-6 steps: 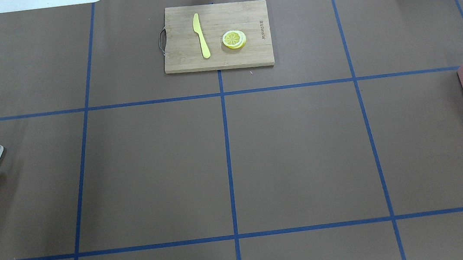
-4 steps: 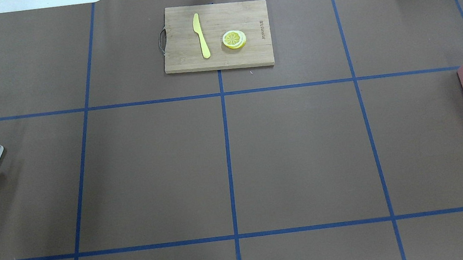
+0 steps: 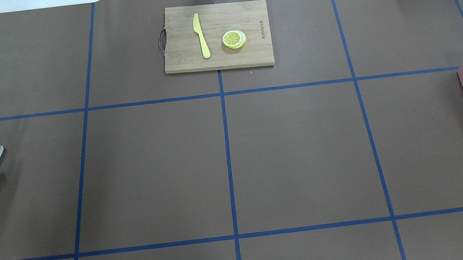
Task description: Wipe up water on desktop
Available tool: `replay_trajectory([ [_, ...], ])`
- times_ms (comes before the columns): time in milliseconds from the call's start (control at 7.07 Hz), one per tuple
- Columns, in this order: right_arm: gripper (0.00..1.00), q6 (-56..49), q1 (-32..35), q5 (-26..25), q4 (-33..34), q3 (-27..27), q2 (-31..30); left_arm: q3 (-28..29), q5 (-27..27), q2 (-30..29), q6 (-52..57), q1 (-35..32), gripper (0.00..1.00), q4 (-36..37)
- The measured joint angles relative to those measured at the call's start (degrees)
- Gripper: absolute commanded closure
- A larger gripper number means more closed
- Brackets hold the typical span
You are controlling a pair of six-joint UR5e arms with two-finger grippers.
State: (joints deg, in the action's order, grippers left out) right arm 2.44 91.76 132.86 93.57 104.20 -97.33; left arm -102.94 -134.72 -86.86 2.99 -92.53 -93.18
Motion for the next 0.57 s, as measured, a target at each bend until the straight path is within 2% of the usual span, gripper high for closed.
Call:
replay_trajectory([
  [566,0.0,0.9,0.0,0.9,-2.4,1.3,1.6,-1.0,-0.2,-1.3,-0.1,0.0,0.01,-1.8],
])
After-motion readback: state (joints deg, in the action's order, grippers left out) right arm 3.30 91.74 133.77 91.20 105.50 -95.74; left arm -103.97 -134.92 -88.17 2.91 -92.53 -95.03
